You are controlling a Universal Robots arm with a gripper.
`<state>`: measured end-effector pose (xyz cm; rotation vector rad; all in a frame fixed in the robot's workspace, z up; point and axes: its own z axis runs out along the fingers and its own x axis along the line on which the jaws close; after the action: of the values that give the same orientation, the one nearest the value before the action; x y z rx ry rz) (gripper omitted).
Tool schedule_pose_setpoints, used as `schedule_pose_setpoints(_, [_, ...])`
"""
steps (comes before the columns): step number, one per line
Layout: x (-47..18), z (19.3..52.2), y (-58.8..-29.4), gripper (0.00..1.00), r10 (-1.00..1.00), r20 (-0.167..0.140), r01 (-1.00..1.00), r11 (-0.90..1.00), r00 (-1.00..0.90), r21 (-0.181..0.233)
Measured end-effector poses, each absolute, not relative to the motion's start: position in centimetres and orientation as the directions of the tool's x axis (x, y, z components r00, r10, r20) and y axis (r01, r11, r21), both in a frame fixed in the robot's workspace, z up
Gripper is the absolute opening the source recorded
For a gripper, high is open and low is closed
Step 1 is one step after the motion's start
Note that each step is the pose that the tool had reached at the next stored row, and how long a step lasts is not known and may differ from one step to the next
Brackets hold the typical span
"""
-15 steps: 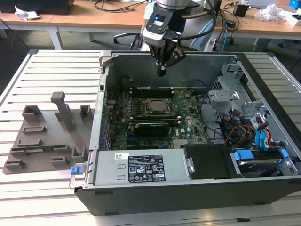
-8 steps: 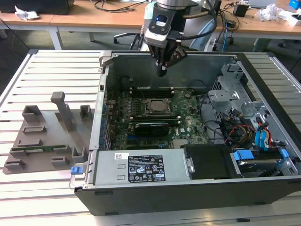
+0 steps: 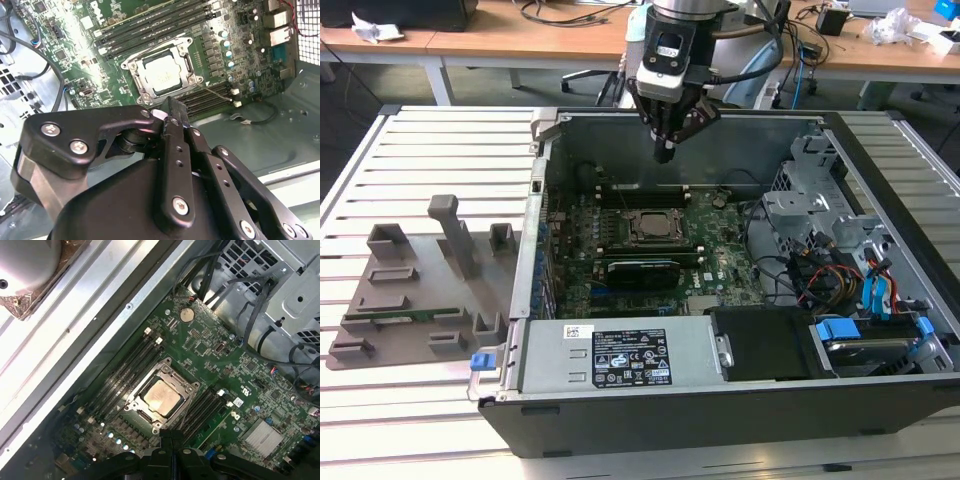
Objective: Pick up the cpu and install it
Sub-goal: 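Install the first cpu locking lever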
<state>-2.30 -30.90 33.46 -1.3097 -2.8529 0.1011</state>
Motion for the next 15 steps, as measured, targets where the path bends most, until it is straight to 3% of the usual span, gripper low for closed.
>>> schedule_pose_setpoints(15, [-2.3, 33.46, -30.9, 0.11, 0.641, -0.026, 0.641, 0.765, -0.767, -0.059])
